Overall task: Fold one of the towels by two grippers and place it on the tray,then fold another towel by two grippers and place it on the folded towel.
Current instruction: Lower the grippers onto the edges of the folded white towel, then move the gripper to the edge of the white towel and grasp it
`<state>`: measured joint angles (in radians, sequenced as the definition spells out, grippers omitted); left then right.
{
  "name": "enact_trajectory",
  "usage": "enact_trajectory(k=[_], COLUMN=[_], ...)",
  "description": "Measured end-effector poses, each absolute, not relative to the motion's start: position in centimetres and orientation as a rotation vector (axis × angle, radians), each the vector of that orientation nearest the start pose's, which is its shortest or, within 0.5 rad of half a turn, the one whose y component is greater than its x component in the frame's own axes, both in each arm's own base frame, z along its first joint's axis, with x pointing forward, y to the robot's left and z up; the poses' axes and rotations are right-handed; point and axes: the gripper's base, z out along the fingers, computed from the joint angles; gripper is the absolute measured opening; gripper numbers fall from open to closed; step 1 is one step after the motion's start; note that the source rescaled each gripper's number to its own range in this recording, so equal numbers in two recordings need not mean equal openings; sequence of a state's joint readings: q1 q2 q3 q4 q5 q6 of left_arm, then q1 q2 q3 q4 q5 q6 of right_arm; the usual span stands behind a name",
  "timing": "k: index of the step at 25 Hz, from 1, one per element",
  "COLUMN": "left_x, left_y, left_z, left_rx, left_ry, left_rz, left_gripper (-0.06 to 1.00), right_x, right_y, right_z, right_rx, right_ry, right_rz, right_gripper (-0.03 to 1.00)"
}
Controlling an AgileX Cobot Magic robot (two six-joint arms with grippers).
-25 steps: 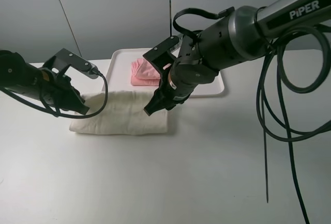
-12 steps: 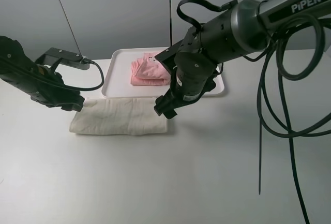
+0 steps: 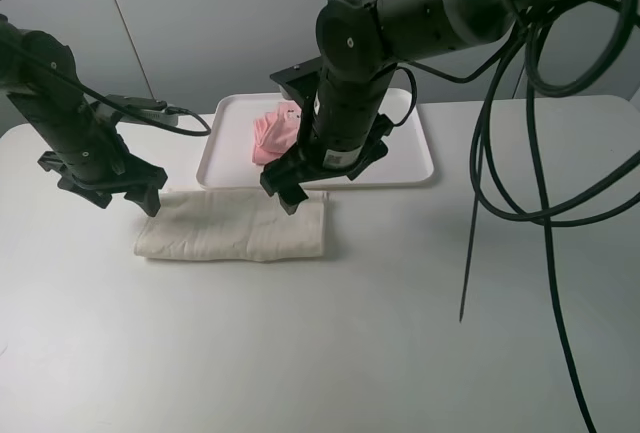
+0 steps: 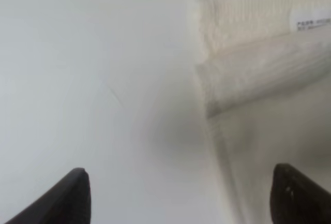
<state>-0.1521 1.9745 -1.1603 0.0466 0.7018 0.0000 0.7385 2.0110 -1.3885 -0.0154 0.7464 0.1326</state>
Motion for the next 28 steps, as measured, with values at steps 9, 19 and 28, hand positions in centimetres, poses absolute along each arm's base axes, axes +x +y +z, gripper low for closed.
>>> enact_trajectory(k=[9,19,28], left_x=[36.7,36.9,36.8], left_y=[-5.1,-4.9,-4.9], left_z=[10.8,9.7,9.6], left_rx=[0.175,0.173,0.172], left_ry=[3.049,3.076,3.082], left_rz=[0.079,0.111,0.114], left_gripper=[0.9,0.9,0.9], right_x=[29.8,30.0,32.1], right_y=[27.2,27.2,26.0], right_z=[16.5,15.4,12.5], right_rx=[-0.888,-0.818,-0.548], right_ry=[2.791,2.852,2.99], right_rz=[0.158,0.166,0.285], right_gripper=[0.95,0.95,0.91])
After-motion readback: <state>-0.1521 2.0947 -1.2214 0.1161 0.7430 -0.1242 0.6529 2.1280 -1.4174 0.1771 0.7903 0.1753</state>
